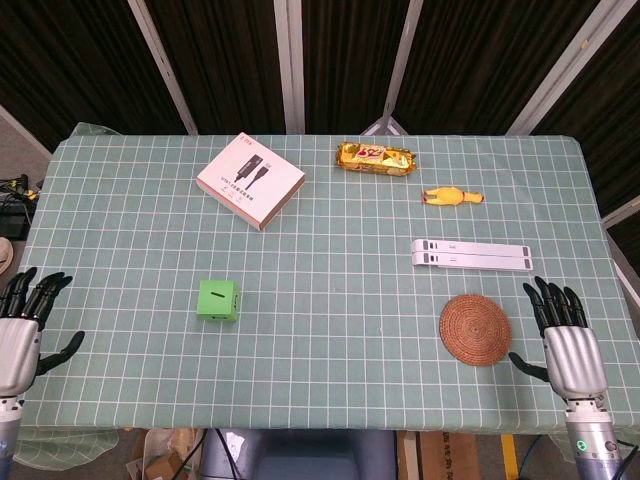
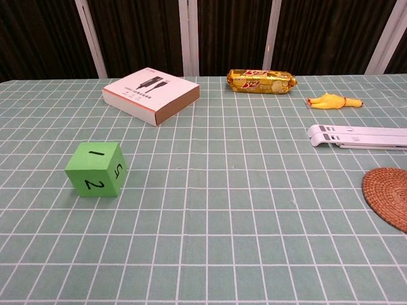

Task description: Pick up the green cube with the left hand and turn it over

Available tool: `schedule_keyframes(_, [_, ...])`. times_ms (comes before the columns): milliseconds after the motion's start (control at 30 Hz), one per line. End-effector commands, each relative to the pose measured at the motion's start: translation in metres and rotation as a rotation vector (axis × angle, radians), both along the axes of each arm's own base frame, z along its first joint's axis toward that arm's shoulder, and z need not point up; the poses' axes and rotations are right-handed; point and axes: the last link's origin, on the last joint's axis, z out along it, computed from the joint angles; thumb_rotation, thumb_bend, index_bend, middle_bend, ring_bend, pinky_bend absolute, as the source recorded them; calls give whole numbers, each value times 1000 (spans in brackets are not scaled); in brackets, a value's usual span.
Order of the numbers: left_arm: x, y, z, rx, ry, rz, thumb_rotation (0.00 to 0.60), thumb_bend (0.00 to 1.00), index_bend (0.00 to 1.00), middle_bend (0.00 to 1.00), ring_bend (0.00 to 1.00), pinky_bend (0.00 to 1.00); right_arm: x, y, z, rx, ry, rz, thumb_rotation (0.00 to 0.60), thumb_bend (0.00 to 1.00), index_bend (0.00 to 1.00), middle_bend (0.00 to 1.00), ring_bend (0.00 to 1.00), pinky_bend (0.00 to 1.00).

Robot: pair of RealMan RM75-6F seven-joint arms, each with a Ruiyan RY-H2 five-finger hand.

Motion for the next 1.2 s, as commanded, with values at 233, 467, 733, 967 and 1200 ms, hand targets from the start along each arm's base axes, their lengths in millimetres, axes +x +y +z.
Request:
schedule_keyframes(233, [0, -1, 2, -1, -40, -10, 600, 328, 165, 134, 0, 60, 0, 3, 0, -10, -3, -18, 600, 73, 55, 0, 0, 0])
schedule_keyframes(467, [-3, 3, -4, -84, -61, -9, 600, 334, 159, 150, 0, 61, 1, 4, 2, -17, -19, -45, 600, 73, 55, 0, 0, 0])
schedule_keyframes(733, [-4, 9, -7, -107, -61, -9, 600, 335, 150, 158, 13, 96, 1, 5, 2, 1, -17, -38, 600, 72, 55, 0, 0, 0])
schedule_keyframes(967, [-2, 26, -6, -93, -66, 8, 600, 451, 153, 455, 393, 619, 0, 5, 3, 3, -19, -47, 600, 73, 55, 0, 0, 0])
schedule_keyframes(1200, [10, 50, 0, -302, -58, 111, 600, 694, 176, 749, 651, 764, -2, 3, 2, 3, -24, -67, 600, 73, 55, 0, 0, 0])
